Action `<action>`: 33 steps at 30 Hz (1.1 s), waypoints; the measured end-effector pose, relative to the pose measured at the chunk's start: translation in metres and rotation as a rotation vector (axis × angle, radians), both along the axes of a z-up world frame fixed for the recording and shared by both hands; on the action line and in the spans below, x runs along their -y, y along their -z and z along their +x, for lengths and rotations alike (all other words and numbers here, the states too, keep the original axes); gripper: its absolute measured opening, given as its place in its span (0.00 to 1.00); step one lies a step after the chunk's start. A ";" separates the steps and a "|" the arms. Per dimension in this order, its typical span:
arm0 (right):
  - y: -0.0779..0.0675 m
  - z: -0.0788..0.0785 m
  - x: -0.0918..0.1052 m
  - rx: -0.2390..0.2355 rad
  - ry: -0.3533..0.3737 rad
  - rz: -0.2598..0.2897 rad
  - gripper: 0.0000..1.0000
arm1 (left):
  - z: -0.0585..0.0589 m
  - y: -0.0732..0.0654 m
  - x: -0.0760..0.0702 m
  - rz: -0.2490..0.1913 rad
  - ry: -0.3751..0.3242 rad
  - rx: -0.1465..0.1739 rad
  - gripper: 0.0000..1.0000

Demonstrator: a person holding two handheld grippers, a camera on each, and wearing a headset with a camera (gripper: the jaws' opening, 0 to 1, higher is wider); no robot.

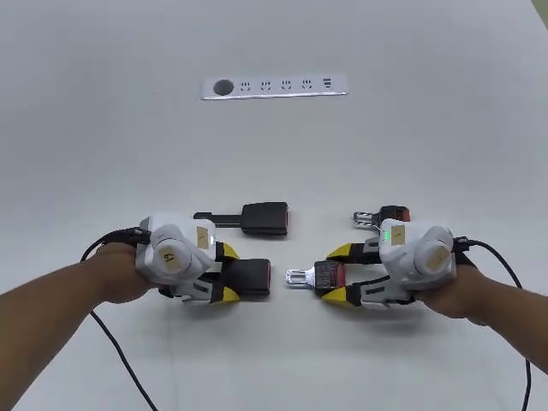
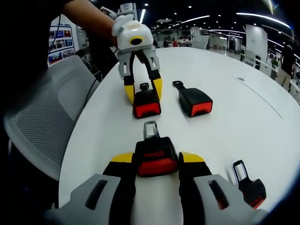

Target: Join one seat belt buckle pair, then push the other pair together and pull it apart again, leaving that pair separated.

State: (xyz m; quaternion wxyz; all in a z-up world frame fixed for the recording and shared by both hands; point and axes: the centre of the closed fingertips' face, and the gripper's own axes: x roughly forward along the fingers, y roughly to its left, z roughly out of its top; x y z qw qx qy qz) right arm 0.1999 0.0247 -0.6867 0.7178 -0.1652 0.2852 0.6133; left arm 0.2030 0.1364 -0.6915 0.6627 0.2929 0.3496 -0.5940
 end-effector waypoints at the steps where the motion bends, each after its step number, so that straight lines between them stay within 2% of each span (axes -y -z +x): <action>1: 0.000 0.000 -0.002 -0.001 -0.001 0.002 0.34 | 0.000 0.000 0.000 0.001 0.000 0.000 0.34; 18: -0.003 0.001 -0.025 0.005 -0.003 0.039 0.34 | 0.001 0.002 -0.001 0.025 0.013 -0.001 0.34; 24: -0.007 0.000 -0.040 0.004 0.006 0.052 0.34 | 0.001 0.002 0.000 0.037 0.030 0.000 0.34; 33: -0.006 0.000 -0.039 0.004 0.011 0.050 0.34 | 0.000 0.002 0.001 0.059 0.051 0.004 0.33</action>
